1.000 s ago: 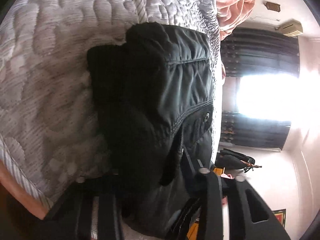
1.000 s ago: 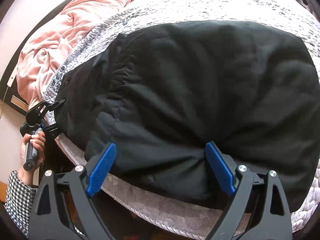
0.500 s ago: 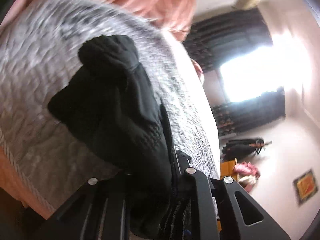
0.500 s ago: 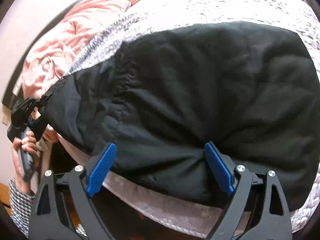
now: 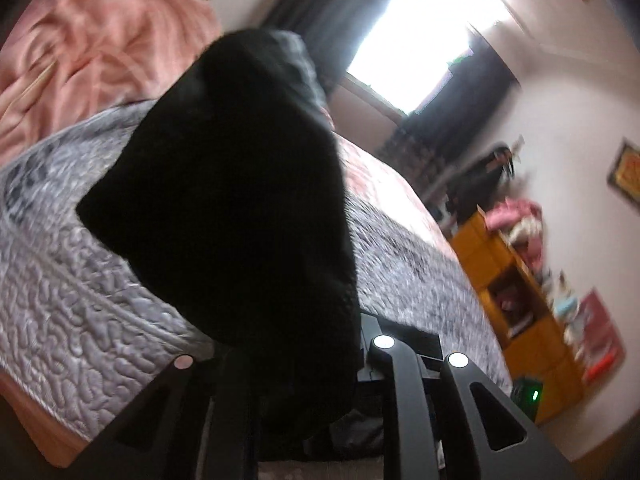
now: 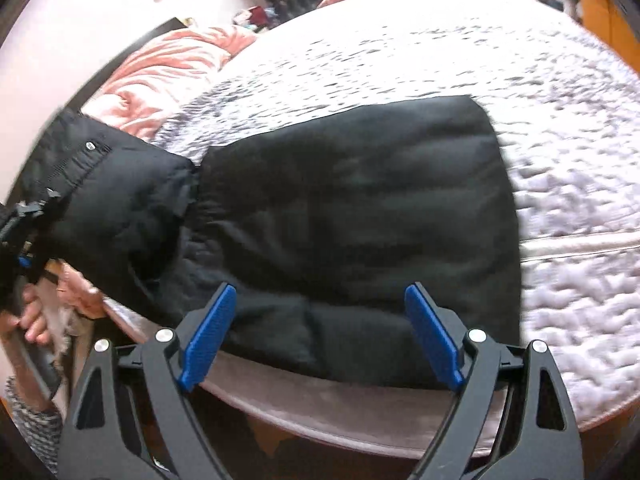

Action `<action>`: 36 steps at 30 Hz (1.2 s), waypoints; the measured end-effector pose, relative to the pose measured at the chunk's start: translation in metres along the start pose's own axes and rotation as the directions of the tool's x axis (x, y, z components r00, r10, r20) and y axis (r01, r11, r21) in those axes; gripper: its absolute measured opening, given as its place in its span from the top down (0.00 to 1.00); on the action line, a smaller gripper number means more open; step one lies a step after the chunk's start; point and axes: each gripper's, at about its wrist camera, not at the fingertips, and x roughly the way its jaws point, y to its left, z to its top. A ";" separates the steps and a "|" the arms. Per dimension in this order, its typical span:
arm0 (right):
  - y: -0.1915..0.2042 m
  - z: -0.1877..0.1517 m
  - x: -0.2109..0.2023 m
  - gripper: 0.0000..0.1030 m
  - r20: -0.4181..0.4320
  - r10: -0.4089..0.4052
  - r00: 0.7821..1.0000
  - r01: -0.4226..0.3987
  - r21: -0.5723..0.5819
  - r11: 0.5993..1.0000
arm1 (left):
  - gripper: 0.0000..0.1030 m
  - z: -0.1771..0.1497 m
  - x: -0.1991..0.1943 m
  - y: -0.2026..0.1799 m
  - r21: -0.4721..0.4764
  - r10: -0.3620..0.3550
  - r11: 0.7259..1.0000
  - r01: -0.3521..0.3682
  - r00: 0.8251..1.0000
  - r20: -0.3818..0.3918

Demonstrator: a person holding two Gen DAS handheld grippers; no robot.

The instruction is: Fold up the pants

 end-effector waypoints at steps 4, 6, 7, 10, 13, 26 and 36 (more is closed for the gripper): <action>-0.014 0.002 -0.007 0.15 0.011 -0.008 1.000 0.007 0.046 0.999 | 0.82 -0.018 0.020 -0.041 0.152 0.021 0.988 -0.011 0.998 -0.063; -0.019 0.001 -0.011 0.15 0.011 -0.014 1.000 0.013 0.053 0.999 | 0.82 -0.030 0.028 -0.056 0.214 0.038 0.977 -0.018 0.995 -0.090; -0.023 0.000 -0.012 0.15 0.009 -0.019 1.000 0.019 0.057 0.998 | 0.81 -0.036 0.034 -0.063 0.238 0.048 0.971 -0.022 0.993 -0.104; -0.030 -0.003 -0.011 0.15 0.004 -0.023 1.000 0.022 0.070 0.997 | 0.80 -0.050 0.051 -0.077 0.303 0.077 0.953 -0.031 0.987 -0.140; -0.034 -0.004 -0.008 0.15 -0.001 -0.027 1.000 0.027 0.082 0.996 | 0.76 -0.068 0.067 -0.091 0.356 0.092 0.934 -0.021 0.979 -0.181; -0.049 -0.010 -0.006 0.15 -0.004 -0.016 1.000 0.016 0.125 0.992 | 0.49 -0.135 0.108 -0.123 0.419 0.058 0.896 0.150 0.894 -0.445; -0.046 -0.001 -0.025 0.13 0.039 0.022 0.999 -0.027 0.143 0.989 | 0.11 -0.071 0.064 -0.054 0.230 0.158 0.969 -0.092 0.945 -0.286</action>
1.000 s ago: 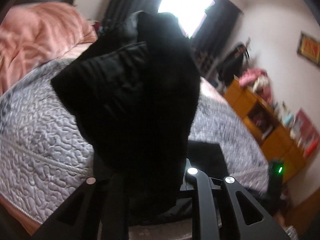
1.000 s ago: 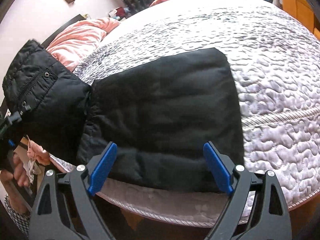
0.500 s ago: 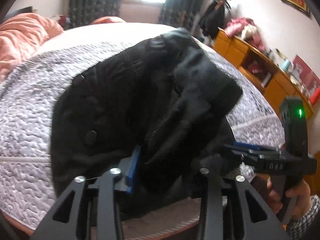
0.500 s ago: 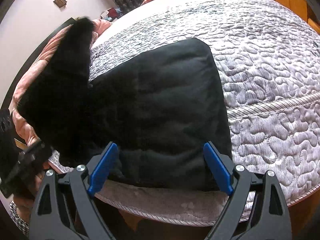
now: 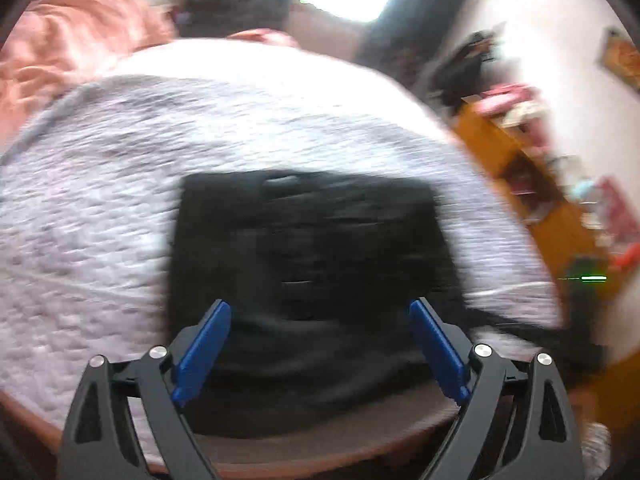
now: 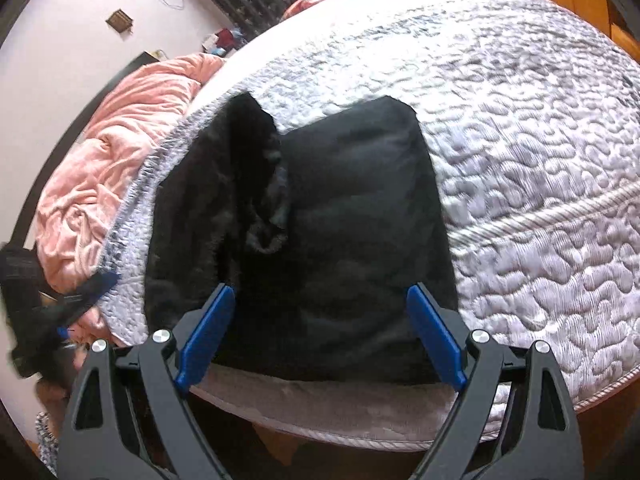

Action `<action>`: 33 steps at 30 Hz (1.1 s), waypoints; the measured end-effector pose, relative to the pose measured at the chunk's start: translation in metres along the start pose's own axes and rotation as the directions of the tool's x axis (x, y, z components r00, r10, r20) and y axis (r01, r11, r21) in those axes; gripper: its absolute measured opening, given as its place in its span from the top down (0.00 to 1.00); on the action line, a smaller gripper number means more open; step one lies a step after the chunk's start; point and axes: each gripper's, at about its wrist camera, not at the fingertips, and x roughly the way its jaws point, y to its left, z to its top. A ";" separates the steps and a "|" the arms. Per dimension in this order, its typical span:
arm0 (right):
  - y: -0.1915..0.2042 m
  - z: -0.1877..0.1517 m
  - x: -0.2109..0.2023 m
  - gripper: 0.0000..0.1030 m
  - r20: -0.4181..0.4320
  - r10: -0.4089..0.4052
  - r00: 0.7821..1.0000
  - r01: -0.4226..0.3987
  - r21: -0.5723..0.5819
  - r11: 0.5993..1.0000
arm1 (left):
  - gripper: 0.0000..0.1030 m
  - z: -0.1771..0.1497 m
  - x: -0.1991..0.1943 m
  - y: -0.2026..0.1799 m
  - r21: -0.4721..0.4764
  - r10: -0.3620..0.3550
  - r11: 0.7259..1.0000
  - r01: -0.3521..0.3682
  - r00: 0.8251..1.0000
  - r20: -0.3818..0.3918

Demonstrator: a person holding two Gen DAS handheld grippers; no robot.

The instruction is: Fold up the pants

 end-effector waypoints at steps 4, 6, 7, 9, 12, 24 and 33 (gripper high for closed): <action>0.022 0.007 -0.002 0.12 -0.007 -0.007 1.000 0.007 -0.056 0.998 | 0.11 -0.010 0.026 0.030 -0.109 0.049 0.993 -0.055 0.997 -0.056; 0.031 0.011 0.003 0.10 -0.029 -0.021 0.999 0.019 -0.080 0.997 | 0.11 -0.017 0.041 0.032 -0.108 0.080 0.990 -0.090 0.992 -0.095; 0.036 0.014 0.010 0.10 -0.052 -0.033 0.998 0.028 -0.098 0.995 | 0.09 -0.021 0.045 0.033 -0.092 0.091 0.991 -0.099 0.991 -0.095; 0.043 0.018 0.021 0.10 -0.076 -0.048 0.996 0.039 -0.113 0.993 | 0.08 -0.026 0.045 0.033 -0.073 0.079 0.994 -0.085 0.994 -0.077; 0.042 0.022 0.045 0.10 -0.141 -0.032 0.990 0.022 -0.073 0.997 | 0.08 -0.026 0.040 0.038 -0.096 0.065 0.993 -0.073 0.995 -0.078; 0.067 0.029 0.059 0.71 -0.160 0.036 0.986 -0.053 -0.099 0.994 | 0.08 -0.034 0.022 0.059 -0.182 0.057 0.981 -0.070 0.995 -0.078; 0.091 0.035 0.010 0.77 -0.084 0.107 0.991 -0.121 -0.186 0.975 | 0.08 -0.027 0.011 0.047 -0.166 0.044 0.985 -0.049 0.998 -0.036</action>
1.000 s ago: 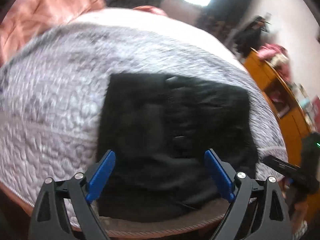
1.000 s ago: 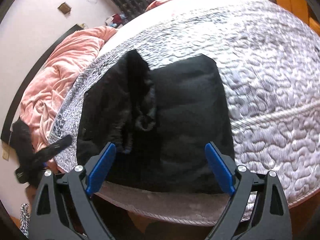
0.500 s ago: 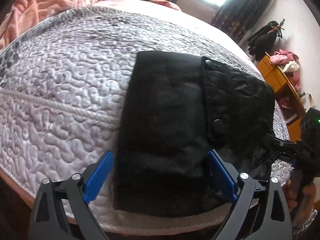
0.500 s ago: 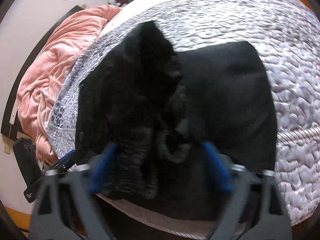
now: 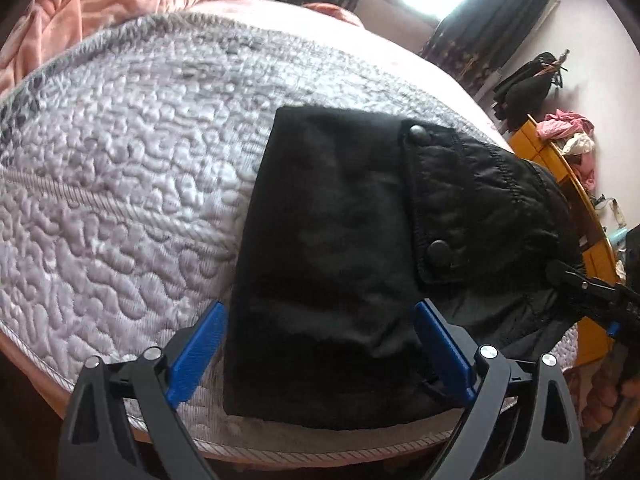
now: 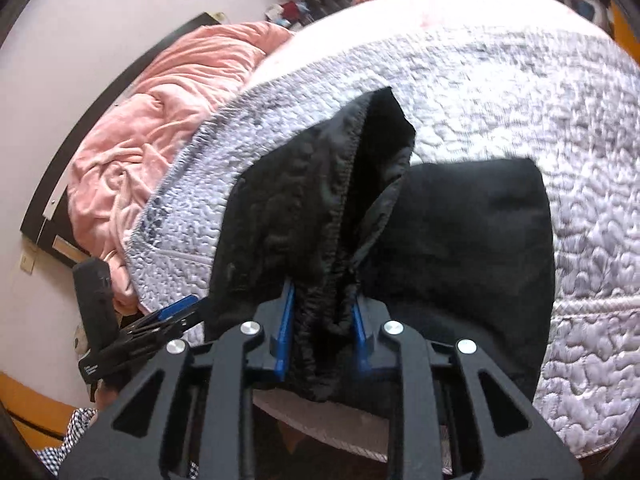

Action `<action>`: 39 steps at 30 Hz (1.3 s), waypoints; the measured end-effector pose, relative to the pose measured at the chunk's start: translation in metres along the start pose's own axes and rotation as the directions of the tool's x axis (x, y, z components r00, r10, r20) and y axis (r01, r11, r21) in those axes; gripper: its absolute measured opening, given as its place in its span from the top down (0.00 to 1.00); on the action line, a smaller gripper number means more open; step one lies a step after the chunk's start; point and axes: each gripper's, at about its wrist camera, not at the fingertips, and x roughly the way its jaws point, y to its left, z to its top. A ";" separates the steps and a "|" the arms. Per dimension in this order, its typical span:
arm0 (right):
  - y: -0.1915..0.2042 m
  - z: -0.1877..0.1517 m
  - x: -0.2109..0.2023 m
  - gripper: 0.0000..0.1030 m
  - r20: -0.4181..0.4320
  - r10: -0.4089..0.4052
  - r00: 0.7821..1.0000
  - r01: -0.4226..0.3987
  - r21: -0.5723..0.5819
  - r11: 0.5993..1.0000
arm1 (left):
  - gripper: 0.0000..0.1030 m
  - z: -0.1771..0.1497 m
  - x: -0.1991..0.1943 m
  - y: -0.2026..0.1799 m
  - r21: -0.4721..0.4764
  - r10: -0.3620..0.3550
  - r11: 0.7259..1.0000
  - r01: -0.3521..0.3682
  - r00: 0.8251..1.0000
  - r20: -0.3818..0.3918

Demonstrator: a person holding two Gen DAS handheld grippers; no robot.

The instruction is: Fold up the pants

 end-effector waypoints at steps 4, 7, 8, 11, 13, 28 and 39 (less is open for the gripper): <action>0.006 0.004 -0.024 0.77 0.042 0.009 0.999 -0.008 -0.023 1.000 | 0.08 0.005 -0.013 -0.010 0.015 -0.026 1.000 0.026 0.999 0.029; 0.001 0.006 -0.042 0.77 0.072 0.008 0.997 -0.007 -0.016 1.000 | 0.08 0.008 -0.022 -0.020 0.041 -0.040 0.998 0.037 0.998 0.052; -0.002 0.007 -0.047 0.77 0.077 0.005 0.997 -0.004 -0.015 1.000 | 0.08 0.009 -0.023 -0.022 0.045 -0.043 0.998 0.041 0.998 0.054; -0.011 0.008 -0.058 0.77 0.092 -0.016 0.996 0.017 -0.003 1.000 | 0.08 0.012 -0.023 -0.027 0.045 -0.058 0.997 0.055 0.997 0.051; -0.023 0.007 -0.065 0.77 0.094 -0.031 0.995 0.030 0.015 0.999 | 0.08 0.013 -0.020 -0.031 0.051 -0.060 0.997 0.058 0.997 0.048; -0.109 -0.032 -0.026 0.58 -0.073 -0.156 0.985 0.166 0.161 0.973 | 0.08 0.008 0.008 -0.057 0.139 -0.028 0.990 0.027 1.000 0.004; -0.137 0.039 -0.032 0.28 -0.012 -0.117 0.993 0.117 0.214 0.970 | 0.08 0.014 -0.005 -0.091 0.231 -0.082 0.970 0.073 0.996 0.030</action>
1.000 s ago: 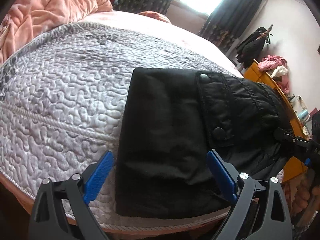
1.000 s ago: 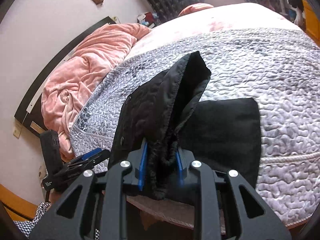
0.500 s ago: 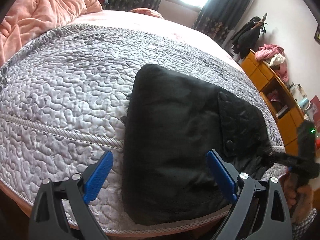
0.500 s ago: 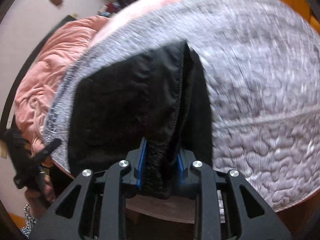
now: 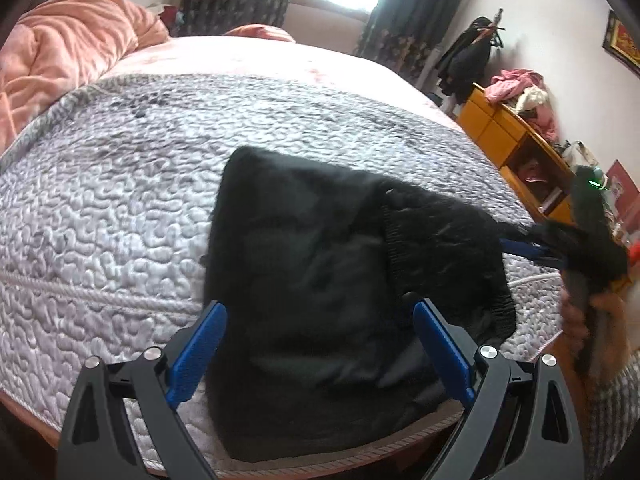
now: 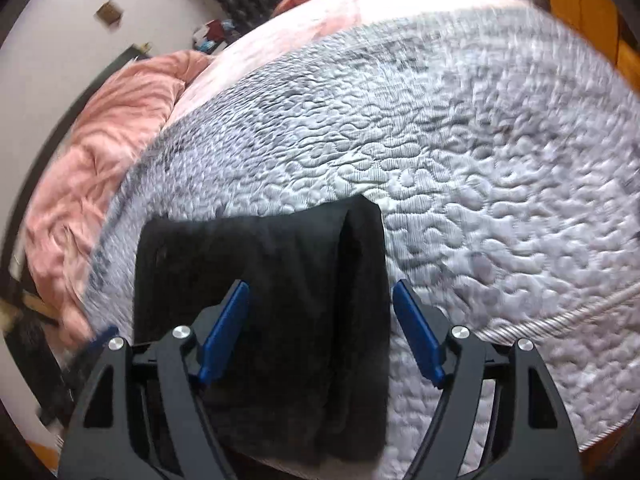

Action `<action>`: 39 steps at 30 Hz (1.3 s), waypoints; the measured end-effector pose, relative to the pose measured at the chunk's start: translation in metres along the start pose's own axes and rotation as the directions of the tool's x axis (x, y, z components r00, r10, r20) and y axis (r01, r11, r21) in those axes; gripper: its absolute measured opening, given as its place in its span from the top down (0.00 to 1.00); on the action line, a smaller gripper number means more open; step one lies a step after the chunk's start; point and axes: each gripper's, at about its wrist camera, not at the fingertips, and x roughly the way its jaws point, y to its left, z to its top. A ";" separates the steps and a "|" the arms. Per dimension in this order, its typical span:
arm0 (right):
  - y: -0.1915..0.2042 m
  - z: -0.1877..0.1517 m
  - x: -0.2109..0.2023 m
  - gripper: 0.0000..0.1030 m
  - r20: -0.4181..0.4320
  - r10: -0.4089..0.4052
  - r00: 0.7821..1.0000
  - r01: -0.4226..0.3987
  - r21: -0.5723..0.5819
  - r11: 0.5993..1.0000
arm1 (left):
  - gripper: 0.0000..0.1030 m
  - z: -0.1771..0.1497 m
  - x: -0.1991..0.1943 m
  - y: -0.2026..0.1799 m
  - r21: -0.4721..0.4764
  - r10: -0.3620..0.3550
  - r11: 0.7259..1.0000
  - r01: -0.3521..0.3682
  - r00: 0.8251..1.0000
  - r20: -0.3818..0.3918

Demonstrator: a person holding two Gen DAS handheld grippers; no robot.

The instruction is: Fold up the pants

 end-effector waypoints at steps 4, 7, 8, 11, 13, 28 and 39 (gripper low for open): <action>-0.013 0.019 0.025 0.53 -0.058 0.080 0.995 -0.077 0.054 0.996 | 0.08 0.005 -0.003 -0.008 0.015 -0.014 1.000 0.013 1.000 0.015; -0.008 0.027 0.033 0.77 -0.061 0.119 0.991 -0.116 0.050 0.992 | 0.08 0.008 -0.004 -0.013 0.034 -0.002 0.999 0.001 1.000 0.031; -0.007 0.029 0.033 0.81 -0.058 0.124 0.991 -0.121 0.047 0.992 | 0.08 0.008 -0.004 -0.015 0.042 0.003 0.999 -0.004 0.999 0.036; 0.003 0.037 0.027 0.86 -0.025 0.099 0.995 -0.099 0.008 0.995 | 0.08 0.010 -0.004 -0.020 0.062 0.022 0.998 -0.025 0.998 0.051; 0.003 0.044 0.026 0.86 -0.003 0.060 0.998 -0.060 0.003 0.998 | 0.08 0.011 -0.004 -0.022 0.077 0.041 0.996 -0.046 0.997 0.062; -0.002 -0.012 -0.010 0.35 0.014 -0.022 1.000 0.023 -0.023 0.999 | 0.07 0.013 -0.002 -0.021 0.072 0.065 0.995 -0.070 0.995 0.074; -0.013 -0.076 -0.005 0.26 -0.062 0.060 0.996 -0.057 0.053 0.997 | 0.06 0.010 -0.008 -0.031 0.091 0.068 0.993 -0.075 0.994 0.084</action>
